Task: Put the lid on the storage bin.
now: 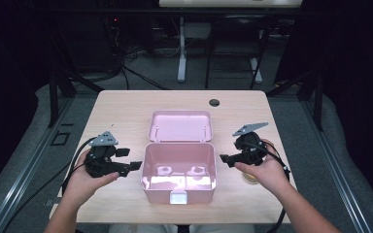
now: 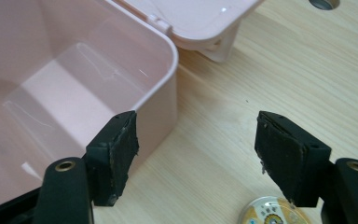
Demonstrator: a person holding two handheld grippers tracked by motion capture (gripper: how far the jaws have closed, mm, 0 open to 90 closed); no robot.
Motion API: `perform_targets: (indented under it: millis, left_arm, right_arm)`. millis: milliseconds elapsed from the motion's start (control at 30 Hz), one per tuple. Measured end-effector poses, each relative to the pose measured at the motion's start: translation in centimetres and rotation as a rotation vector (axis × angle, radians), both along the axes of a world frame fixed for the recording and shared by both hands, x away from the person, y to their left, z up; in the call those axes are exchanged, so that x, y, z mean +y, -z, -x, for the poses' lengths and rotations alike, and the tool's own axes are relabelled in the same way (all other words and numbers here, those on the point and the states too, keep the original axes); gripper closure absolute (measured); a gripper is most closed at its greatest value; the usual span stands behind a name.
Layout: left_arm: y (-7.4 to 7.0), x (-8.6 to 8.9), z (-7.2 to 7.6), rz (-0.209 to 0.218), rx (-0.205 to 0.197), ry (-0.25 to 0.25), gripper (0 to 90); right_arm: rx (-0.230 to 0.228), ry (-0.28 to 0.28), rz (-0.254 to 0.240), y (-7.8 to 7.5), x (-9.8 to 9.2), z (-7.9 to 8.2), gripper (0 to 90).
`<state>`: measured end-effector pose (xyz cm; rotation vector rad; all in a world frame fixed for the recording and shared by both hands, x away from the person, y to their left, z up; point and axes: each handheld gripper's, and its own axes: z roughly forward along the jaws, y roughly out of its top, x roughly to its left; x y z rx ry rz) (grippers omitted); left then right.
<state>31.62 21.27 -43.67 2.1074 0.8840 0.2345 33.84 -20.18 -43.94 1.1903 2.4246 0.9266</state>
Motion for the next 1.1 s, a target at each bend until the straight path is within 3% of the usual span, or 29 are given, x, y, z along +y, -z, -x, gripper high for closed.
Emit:
perform_targets:
  millis: [467, 1100]
  left_arm:
    - [0.1, 0.0, 0.1, -0.032, 0.005, 0.010, 35.9]
    - [0.1, 0.5, -0.1, -0.030, 0.005, -0.003, 35.9]
  right_arm:
    - [0.085, 0.039, 0.096, 1.3, -1.6, -1.6, 28.7]
    - [0.241, 0.107, 0.209, 2.9, -2.8, -3.6, 28.5]
